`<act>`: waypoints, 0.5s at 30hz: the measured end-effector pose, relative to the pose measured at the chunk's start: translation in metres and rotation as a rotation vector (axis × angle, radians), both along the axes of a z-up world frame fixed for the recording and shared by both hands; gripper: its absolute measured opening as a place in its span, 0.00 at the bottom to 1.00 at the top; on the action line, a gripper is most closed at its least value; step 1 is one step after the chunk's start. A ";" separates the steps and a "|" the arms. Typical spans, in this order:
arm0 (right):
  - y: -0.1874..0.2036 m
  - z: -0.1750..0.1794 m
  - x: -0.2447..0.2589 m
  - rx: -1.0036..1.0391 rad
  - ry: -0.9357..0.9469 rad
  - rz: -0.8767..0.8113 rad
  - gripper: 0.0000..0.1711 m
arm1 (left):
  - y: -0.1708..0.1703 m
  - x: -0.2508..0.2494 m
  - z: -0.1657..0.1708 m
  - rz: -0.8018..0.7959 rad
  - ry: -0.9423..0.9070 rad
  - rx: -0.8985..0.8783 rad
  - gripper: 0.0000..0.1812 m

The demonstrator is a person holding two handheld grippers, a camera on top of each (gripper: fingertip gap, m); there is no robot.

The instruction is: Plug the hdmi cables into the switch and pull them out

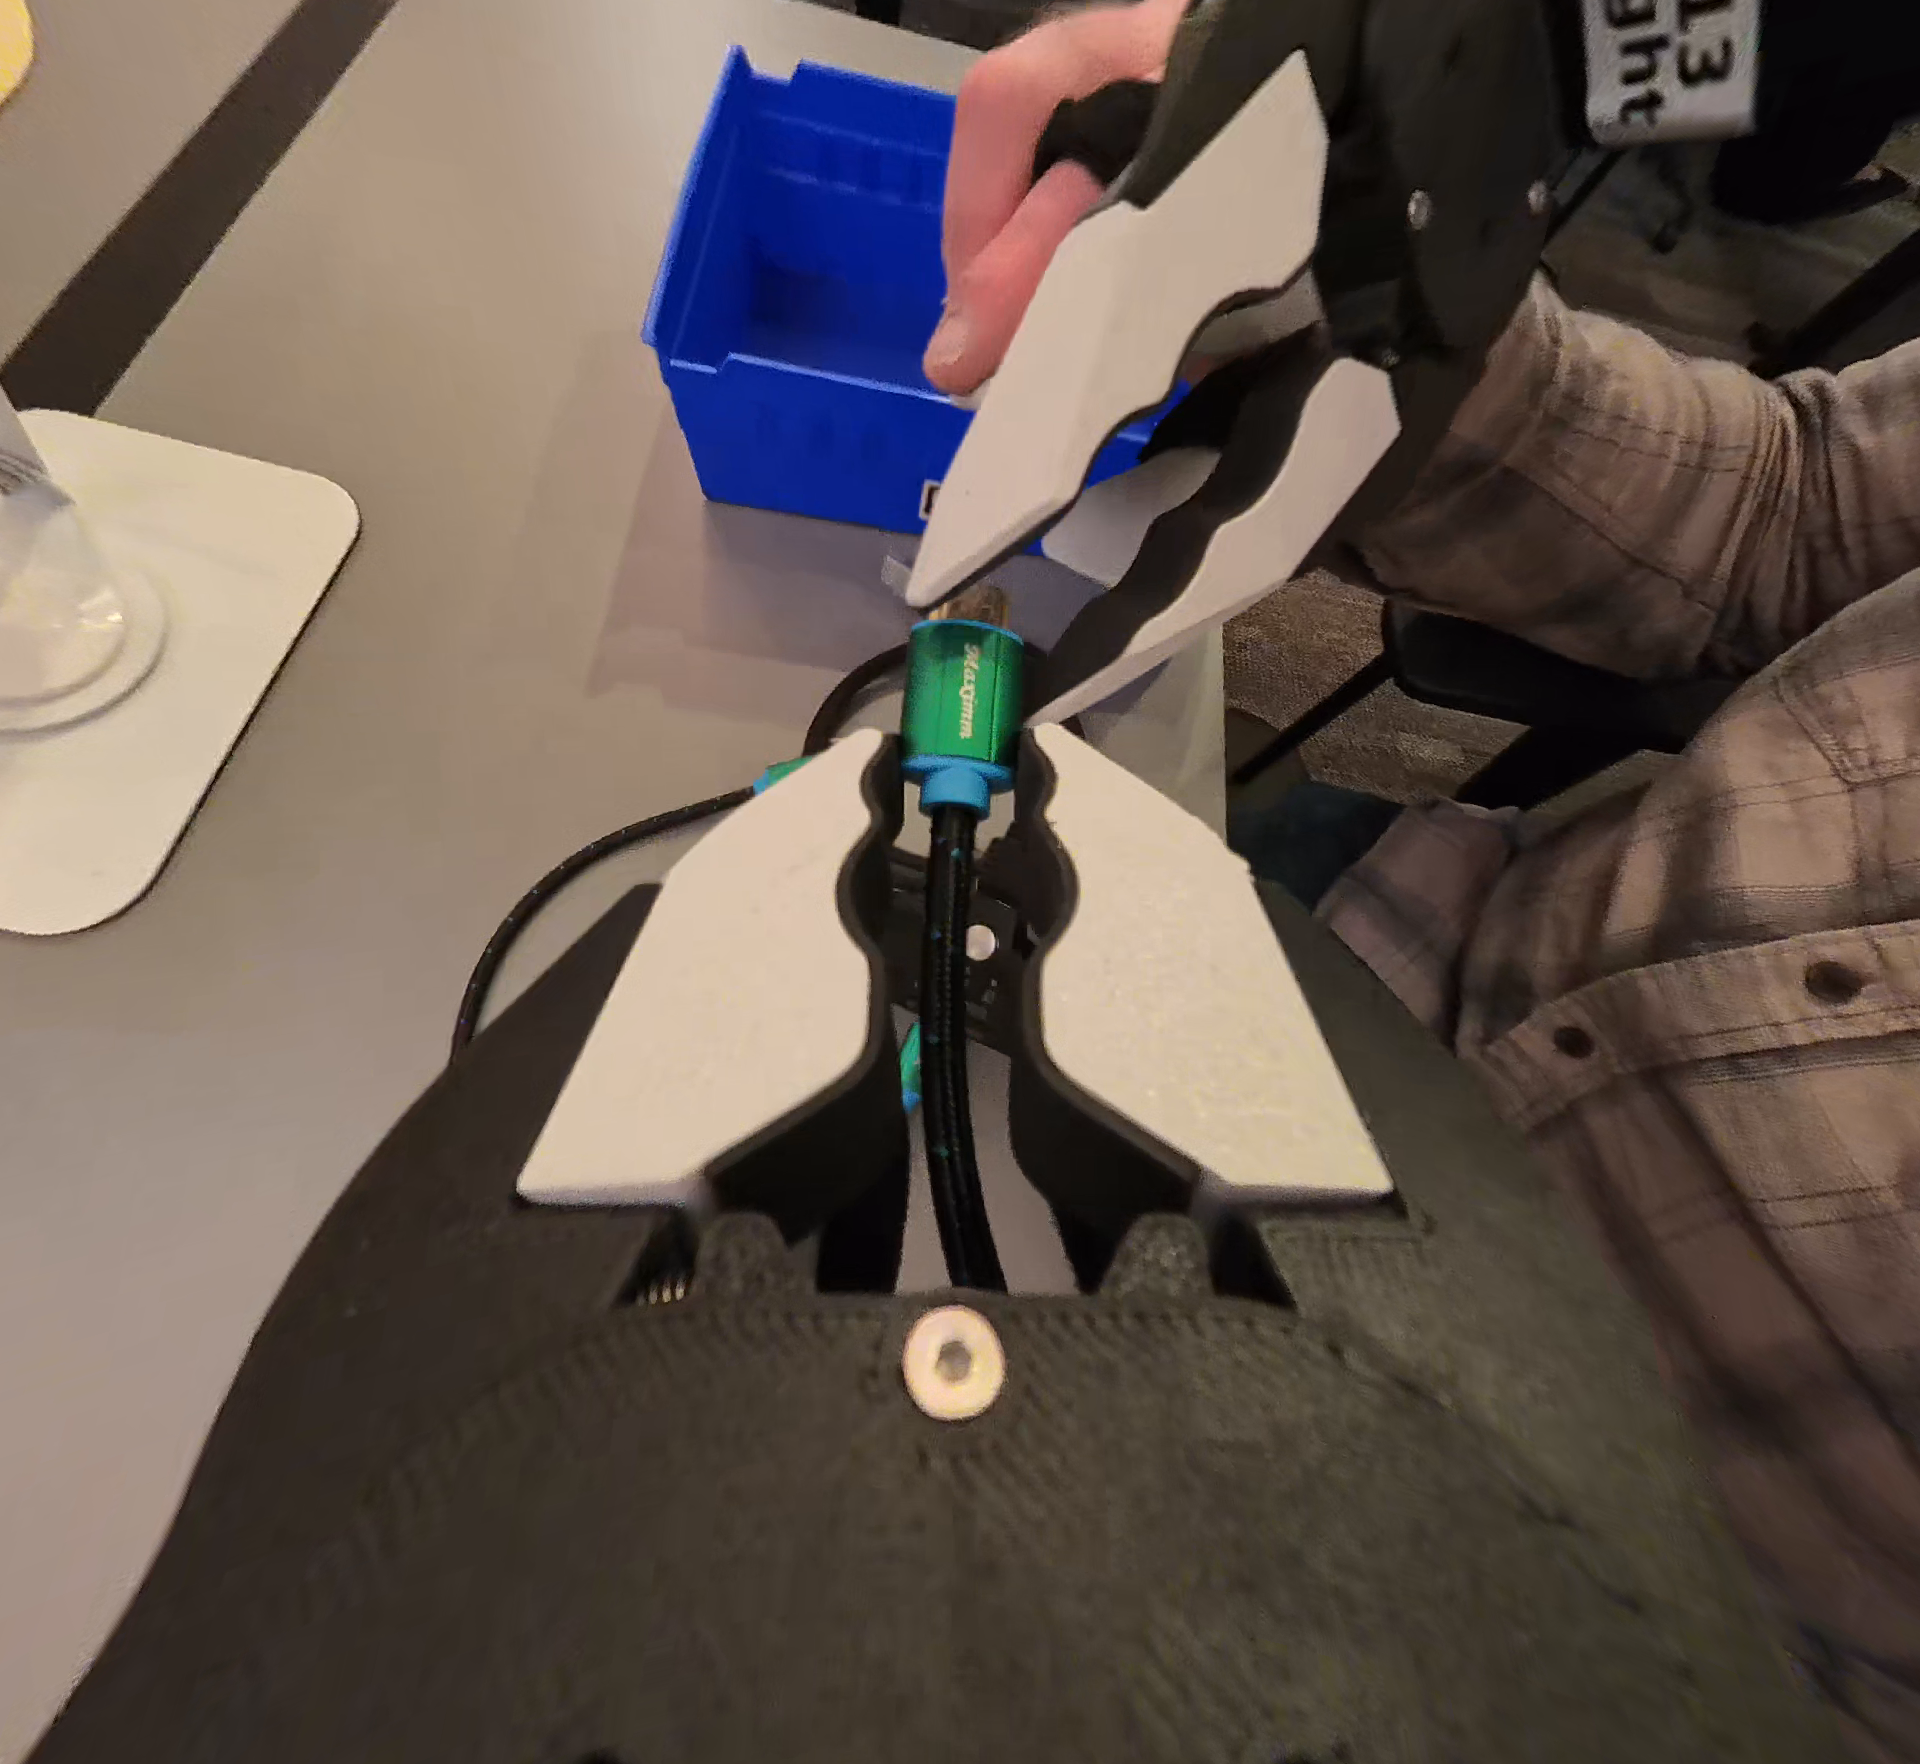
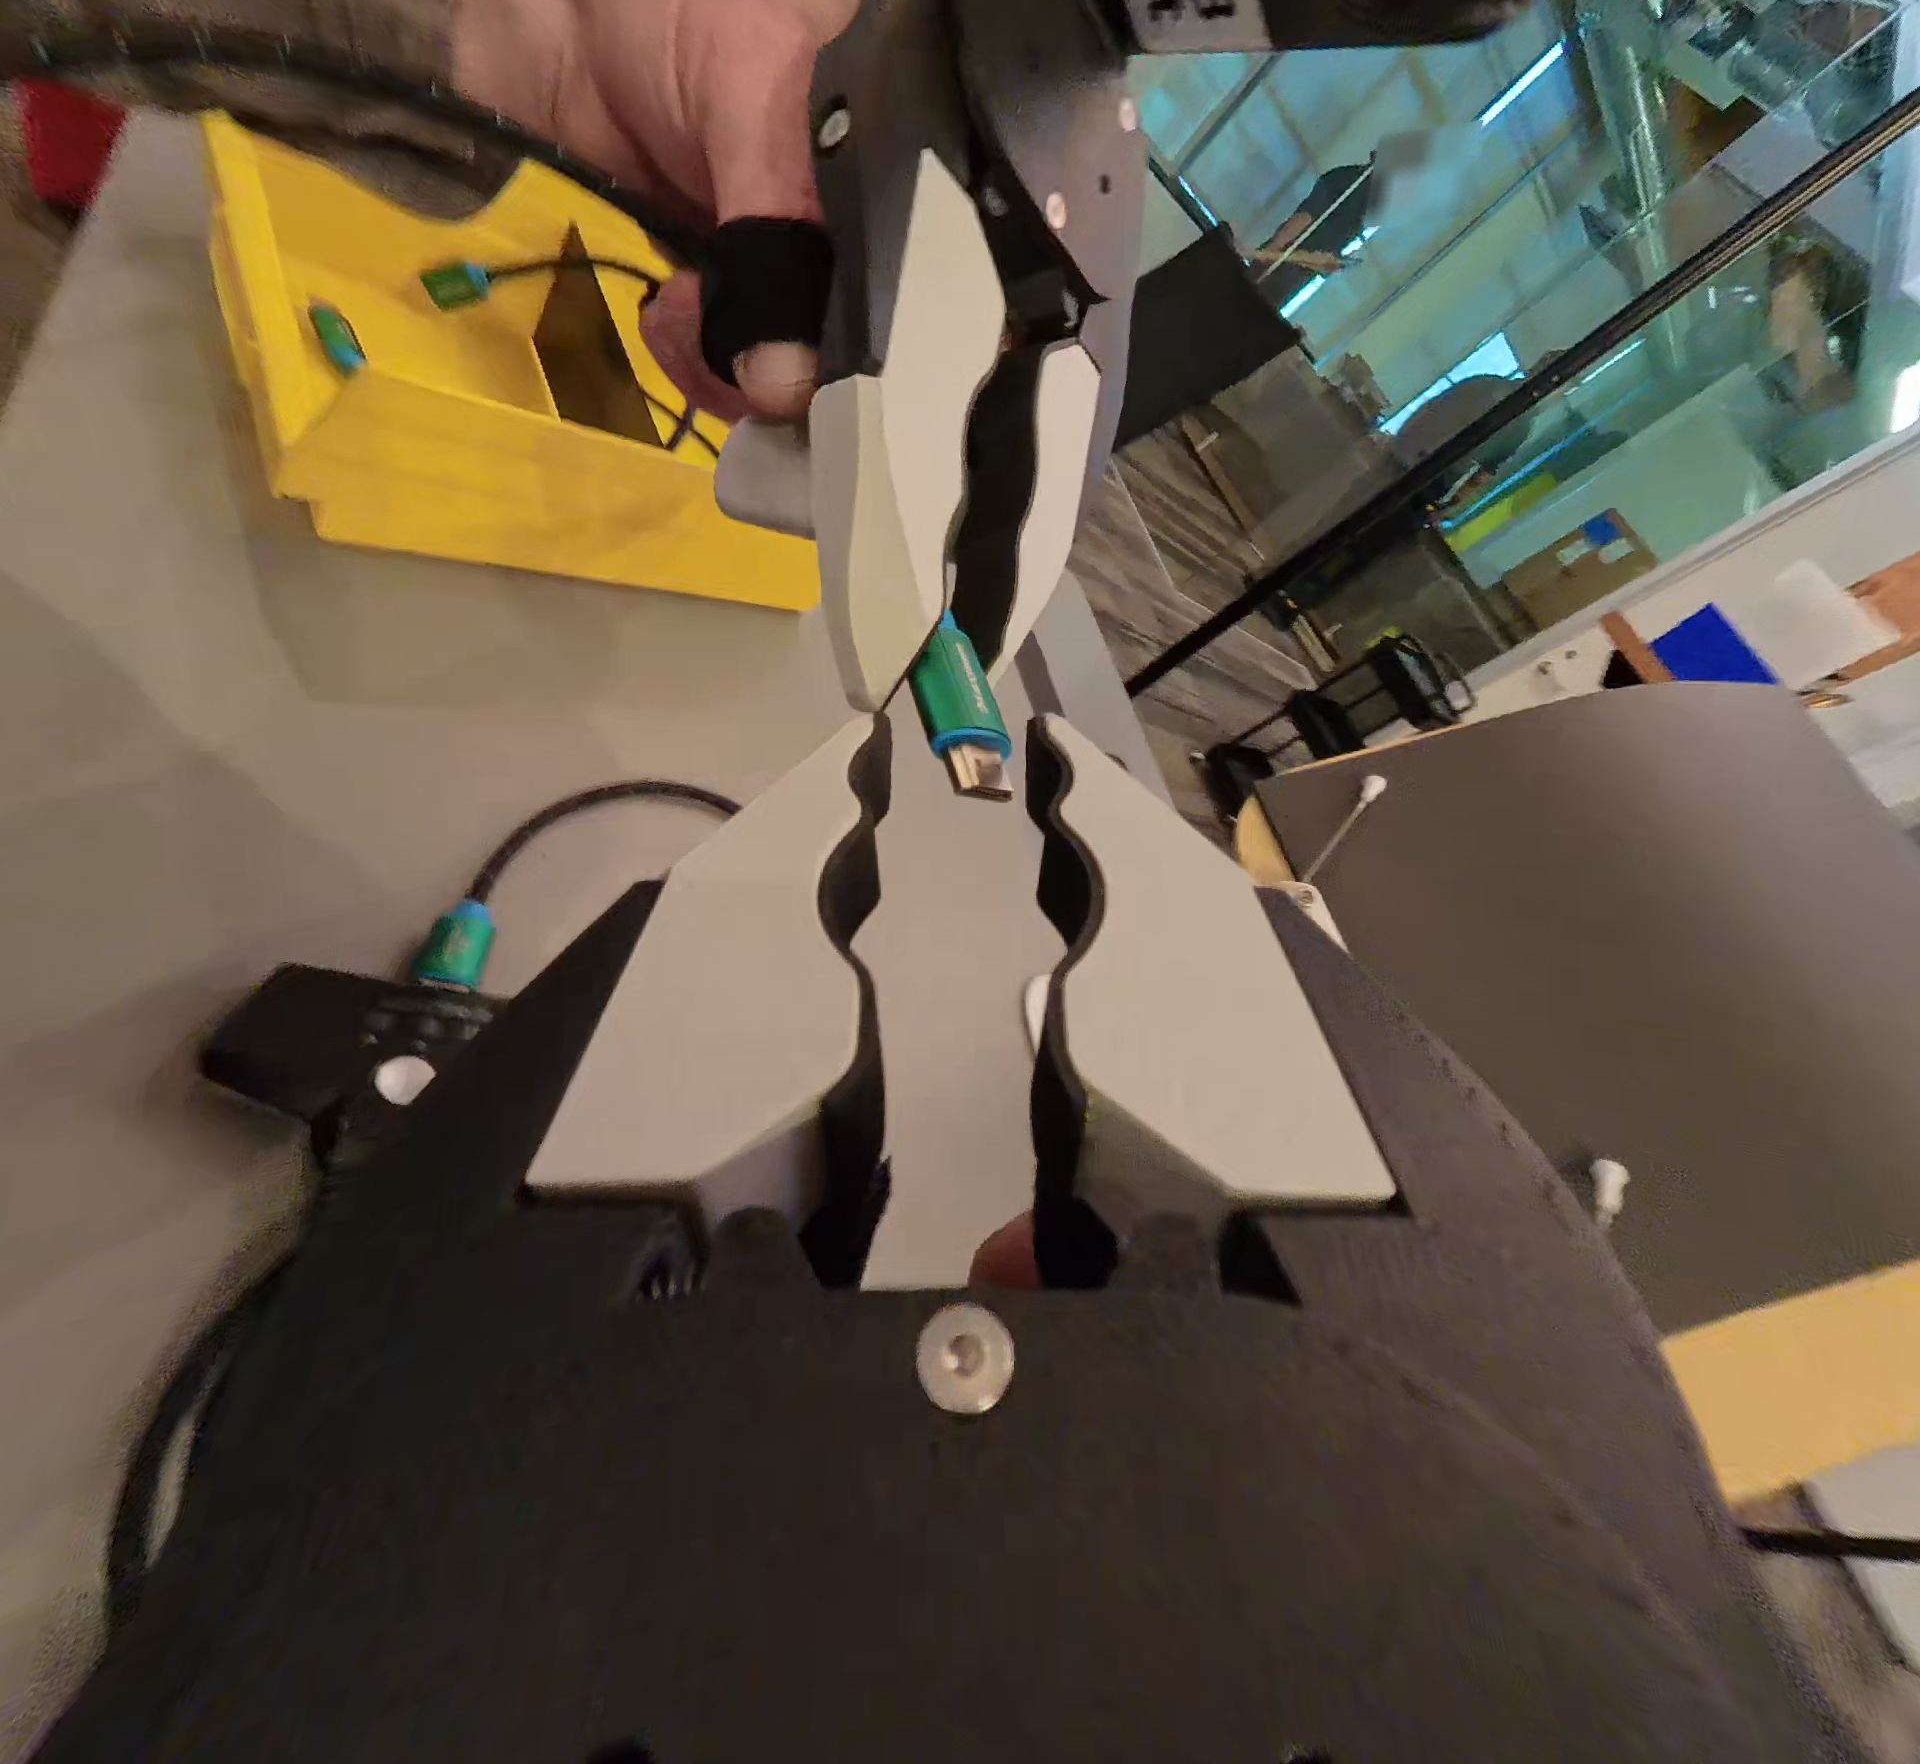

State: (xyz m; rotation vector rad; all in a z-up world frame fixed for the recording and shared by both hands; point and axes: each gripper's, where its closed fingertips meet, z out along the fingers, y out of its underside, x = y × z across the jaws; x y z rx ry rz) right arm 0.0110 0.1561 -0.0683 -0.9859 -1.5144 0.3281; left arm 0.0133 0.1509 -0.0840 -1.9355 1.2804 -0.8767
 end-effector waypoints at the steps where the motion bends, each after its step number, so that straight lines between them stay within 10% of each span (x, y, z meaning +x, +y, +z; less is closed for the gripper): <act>1: 0.004 -0.001 0.000 0.072 -0.030 -0.039 0.13 | 0.001 0.000 0.000 0.000 -0.003 -0.009 0.11; 8: 0.021 0.000 -0.008 0.462 -0.143 -0.230 0.06 | 0.009 0.002 0.002 0.042 -0.057 -0.142 0.11; 15: 0.022 0.009 -0.009 0.370 -0.031 -0.236 0.06 | 0.009 0.001 0.016 0.023 -0.151 -0.108 0.15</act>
